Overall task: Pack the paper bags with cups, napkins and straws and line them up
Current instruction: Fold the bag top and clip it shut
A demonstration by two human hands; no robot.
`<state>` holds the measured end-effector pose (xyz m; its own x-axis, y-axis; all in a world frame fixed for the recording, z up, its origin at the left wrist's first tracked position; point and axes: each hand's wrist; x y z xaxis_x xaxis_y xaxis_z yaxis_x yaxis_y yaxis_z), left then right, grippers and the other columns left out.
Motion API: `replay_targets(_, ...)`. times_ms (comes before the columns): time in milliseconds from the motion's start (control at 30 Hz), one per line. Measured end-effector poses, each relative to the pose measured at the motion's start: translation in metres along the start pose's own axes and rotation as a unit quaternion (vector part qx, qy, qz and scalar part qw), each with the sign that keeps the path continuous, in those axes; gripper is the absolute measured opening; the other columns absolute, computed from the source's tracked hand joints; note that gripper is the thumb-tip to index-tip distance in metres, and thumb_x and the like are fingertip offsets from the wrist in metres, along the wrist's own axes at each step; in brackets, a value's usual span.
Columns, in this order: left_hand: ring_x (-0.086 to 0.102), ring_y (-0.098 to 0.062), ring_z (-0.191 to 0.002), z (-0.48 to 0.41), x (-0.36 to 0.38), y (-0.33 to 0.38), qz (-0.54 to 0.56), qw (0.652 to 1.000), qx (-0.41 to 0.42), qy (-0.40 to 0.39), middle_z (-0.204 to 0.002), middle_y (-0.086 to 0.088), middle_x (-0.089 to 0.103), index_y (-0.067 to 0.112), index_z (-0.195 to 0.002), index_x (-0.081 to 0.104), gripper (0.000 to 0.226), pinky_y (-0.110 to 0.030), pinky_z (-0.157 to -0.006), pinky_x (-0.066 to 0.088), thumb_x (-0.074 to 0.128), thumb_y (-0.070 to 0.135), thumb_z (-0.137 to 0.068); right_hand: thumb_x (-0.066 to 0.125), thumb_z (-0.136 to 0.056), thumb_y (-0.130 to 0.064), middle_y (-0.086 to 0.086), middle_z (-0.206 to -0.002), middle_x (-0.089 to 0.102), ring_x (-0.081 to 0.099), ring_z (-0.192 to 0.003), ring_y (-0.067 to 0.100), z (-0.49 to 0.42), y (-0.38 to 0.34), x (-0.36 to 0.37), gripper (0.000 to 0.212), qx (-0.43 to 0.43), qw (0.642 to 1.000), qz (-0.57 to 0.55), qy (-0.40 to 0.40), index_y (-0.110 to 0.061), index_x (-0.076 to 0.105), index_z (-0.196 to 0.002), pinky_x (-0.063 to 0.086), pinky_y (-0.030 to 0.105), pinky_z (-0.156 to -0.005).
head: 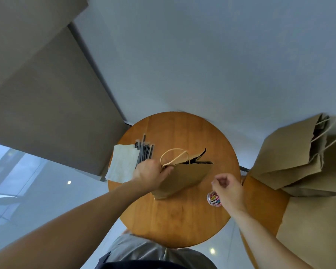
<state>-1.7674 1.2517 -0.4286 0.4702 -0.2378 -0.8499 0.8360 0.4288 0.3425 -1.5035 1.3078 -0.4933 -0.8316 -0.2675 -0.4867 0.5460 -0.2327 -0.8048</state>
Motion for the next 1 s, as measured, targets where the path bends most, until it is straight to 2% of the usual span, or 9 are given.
replay_targets(67,0.047,-0.007,-0.052,-0.004,-0.003,0.000,0.002,1.000,0.001,-0.009,-0.056,0.006,0.048,0.027,-0.058,0.044,0.048,-0.024,-0.045,0.036,0.048,0.056,-0.096,0.068,-0.091,-0.014,-0.014,-0.080,0.070,0.067,-0.071,0.010,0.008,-0.030,0.004,0.024,-0.051,0.997,-0.041,-0.034,-0.038,0.066,-0.093,0.055,0.021,-0.064)
replay_targets(167,0.048,-0.005,-0.052,-0.007,-0.005,-0.001,0.025,1.000,-0.004,-0.013,-0.055,0.008,0.049,0.029,-0.058,0.046,0.046,-0.022,-0.044,0.033,0.051,0.055,-0.096,0.066,-0.093,-0.013,-0.014,-0.082,0.072,0.068,-0.072,0.007,0.017,-0.071,0.013,0.022,-0.096,0.989,-0.094,-0.057,-0.034,0.069,-0.099,0.054,0.015,-0.066)
replay_targets(400,0.048,-0.007,-0.055,-0.006,-0.006,-0.001,0.055,0.998,-0.001,-0.009,-0.058,0.010,0.048,0.028,-0.061,0.049,0.040,-0.024,-0.047,0.032,0.055,0.048,-0.096,0.072,-0.087,-0.005,0.004,-0.079,0.073,0.069,-0.068,0.021,0.029,-0.116,0.031,0.020,-0.095,0.968,-0.196,-0.128,-0.021,0.073,-0.098,0.057,0.024,-0.066)
replay_targets(533,0.057,-0.015,-0.071,-0.008,-0.009,-0.001,0.053,0.998,0.015,-0.027,-0.065,0.010,0.052,0.025,-0.085,0.067,0.029,-0.027,-0.058,0.042,0.053,0.047,-0.097,0.072,-0.085,0.001,0.005,-0.076,0.071,0.067,-0.066,0.022,0.027,-0.125,0.036,0.024,-0.088,0.960,-0.226,-0.139,-0.017,0.072,-0.101,0.056,0.026,-0.062)
replay_targets(633,0.057,-0.016,-0.071,-0.009,-0.008,-0.004,0.060,0.998,0.017,-0.022,-0.064,0.011,0.051,0.031,-0.074,0.058,0.028,-0.027,-0.060,0.042,0.054,0.046,-0.097,0.071,-0.084,0.005,0.003,-0.072,0.069,0.065,-0.063,0.020,0.026,-0.128,0.039,0.021,-0.070,0.961,-0.231,-0.137,-0.010,0.070,-0.099,0.054,0.026,-0.057)
replay_targets(733,0.063,-0.017,-0.079,-0.010,-0.009,-0.004,0.058,0.998,0.021,-0.029,-0.076,0.005,0.063,0.022,-0.090,0.069,0.031,-0.032,-0.067,0.052,0.053,0.047,-0.097,0.072,-0.085,-0.002,-0.003,-0.070,0.071,0.064,-0.064,0.011,0.025,-0.128,0.039,0.012,-0.062,0.977,-0.162,-0.121,-0.013,0.072,-0.087,0.053,0.021,-0.060)
replay_targets(833,0.066,-0.017,-0.080,-0.012,-0.007,-0.003,0.059,0.998,0.016,-0.032,-0.085,0.001,0.070,0.023,-0.103,0.073,0.035,-0.038,-0.075,0.058,0.052,0.051,-0.097,0.072,-0.087,-0.013,-0.012,-0.082,0.070,0.064,-0.078,0.005,0.022,-0.128,0.039,0.012,-0.148,0.985,0.006,-0.089,-0.026,0.073,-0.087,0.053,0.017,-0.068)
replay_targets(933,0.065,-0.015,-0.073,-0.013,-0.004,-0.001,0.056,0.998,0.018,-0.031,-0.078,0.003,0.067,0.023,-0.097,0.072,0.033,-0.035,-0.068,0.058,0.053,0.050,-0.097,0.065,-0.092,-0.018,-0.010,-0.094,0.063,0.063,-0.077,0.009,0.021,-0.129,0.038,0.008,-0.270,0.948,0.157,-0.067,-0.019,0.072,-0.096,0.055,0.022,-0.068)
replay_targets(1000,0.060,-0.011,-0.064,-0.013,-0.002,-0.001,0.039,0.999,0.027,-0.019,-0.067,0.008,0.059,0.027,-0.079,0.064,0.031,-0.027,-0.055,0.051,0.052,0.048,-0.098,0.058,-0.096,-0.020,-0.004,-0.099,0.060,0.062,-0.076,0.013,0.018,-0.129,0.039,0.013,-0.332,0.902,0.264,-0.079,-0.015,0.069,-0.101,0.055,0.027,-0.066)
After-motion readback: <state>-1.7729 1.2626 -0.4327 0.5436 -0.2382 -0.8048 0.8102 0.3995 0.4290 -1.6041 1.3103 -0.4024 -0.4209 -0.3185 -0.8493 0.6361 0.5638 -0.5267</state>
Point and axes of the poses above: each hand's wrist, its own z-axis away from the middle knuckle, its own x-axis out of the palm, y = z × x
